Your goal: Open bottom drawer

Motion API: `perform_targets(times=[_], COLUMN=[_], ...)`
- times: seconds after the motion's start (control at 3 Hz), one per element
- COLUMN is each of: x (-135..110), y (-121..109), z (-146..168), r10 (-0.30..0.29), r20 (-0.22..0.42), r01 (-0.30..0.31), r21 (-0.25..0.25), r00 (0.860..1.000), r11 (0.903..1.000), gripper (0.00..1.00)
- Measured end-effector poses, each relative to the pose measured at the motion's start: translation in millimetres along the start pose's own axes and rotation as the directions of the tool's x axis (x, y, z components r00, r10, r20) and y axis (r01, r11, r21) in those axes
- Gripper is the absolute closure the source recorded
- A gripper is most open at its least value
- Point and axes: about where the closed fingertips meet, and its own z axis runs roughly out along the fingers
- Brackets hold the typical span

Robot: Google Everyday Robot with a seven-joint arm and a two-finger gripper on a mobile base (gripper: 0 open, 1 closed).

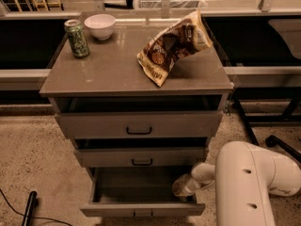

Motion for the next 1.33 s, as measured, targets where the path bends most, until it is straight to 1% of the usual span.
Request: perform_targets(times=[0.33, 0.67, 1.0, 1.33], x=[-5.9, -13.3, -28.0, -50.3], y=[16.4, 39.1, 59.0, 78.7], z=[16.0, 18.0, 13.3, 1.3], r10=[0.068, 0.137, 0.160, 0.156], r20=[0.032, 0.066, 0.112, 0.171], r01=[-0.066, -0.127, -0.132, -0.097], r21=[-0.068, -0.136, -0.221, -0.312], r00=[0.997, 0.988, 0.981, 0.973], r11=[0.9955, 0.9825, 0.9662, 0.9453], gripper=[1.00, 1.00, 1.00, 1.00])
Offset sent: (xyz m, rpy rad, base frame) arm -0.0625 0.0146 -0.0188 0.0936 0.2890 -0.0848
